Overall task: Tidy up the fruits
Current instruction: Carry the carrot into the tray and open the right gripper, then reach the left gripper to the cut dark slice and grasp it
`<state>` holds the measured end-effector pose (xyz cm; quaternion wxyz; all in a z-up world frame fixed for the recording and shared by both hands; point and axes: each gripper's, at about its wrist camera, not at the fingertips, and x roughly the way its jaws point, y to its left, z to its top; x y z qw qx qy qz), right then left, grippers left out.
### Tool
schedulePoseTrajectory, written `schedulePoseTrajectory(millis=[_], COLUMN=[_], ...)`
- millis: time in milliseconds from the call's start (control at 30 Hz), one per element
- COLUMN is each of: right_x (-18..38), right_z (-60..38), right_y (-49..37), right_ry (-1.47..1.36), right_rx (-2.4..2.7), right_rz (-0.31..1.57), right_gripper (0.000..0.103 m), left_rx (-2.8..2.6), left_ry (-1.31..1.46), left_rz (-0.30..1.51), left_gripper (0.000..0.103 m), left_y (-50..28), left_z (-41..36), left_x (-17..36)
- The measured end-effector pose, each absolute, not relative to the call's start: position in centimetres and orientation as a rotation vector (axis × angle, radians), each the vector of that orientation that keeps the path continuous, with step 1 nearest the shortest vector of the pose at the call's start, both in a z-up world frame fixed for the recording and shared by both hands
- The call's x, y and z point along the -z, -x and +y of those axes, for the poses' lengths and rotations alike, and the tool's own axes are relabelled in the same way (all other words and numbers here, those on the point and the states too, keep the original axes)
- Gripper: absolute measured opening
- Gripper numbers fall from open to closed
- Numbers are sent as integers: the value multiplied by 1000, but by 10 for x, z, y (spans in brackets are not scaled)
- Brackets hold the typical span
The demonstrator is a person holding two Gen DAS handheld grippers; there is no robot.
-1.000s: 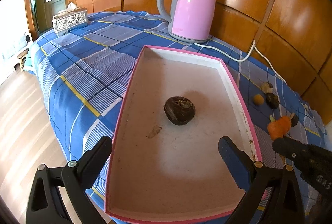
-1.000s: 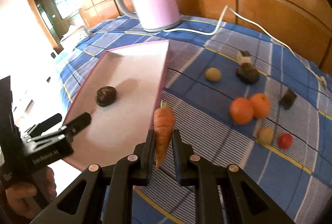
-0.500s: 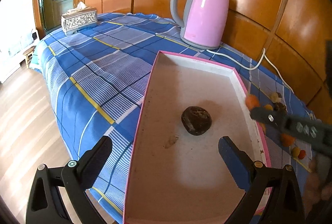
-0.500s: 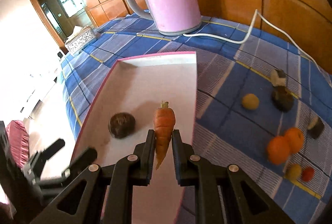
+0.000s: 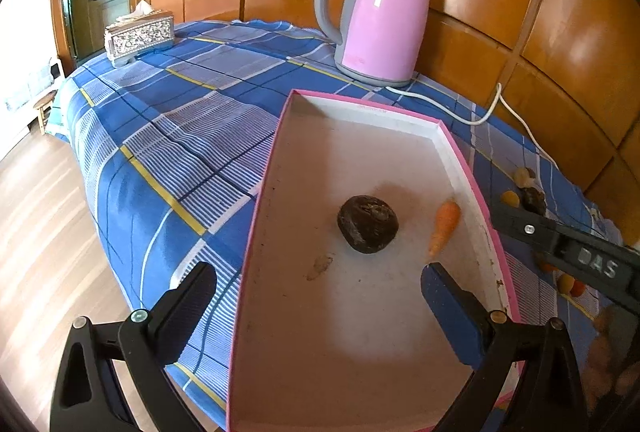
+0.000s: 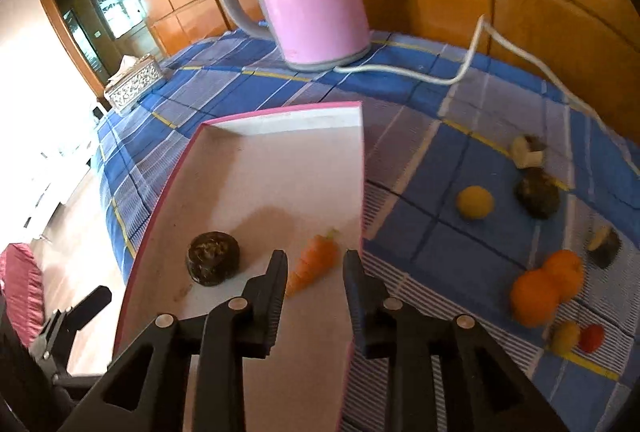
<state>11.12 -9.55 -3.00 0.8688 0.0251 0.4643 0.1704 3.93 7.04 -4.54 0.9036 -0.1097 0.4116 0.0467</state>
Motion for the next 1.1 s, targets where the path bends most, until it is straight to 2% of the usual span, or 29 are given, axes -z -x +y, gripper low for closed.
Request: schedulePoseTrajectory(millis=[400, 1100], right_x=[17, 38], right_z=[-132, -245], right_y=[-69, -26], right_ry=[-67, -214], right_rx=[-227, 108], right_rz=[885, 887], right_gripper=[33, 36], left_rx=[-79, 57], left_ry=[190, 106], left_rz=[851, 844], left_gripper=[103, 103], left_y=[-31, -28], left_z=[57, 22], left_x=[40, 32])
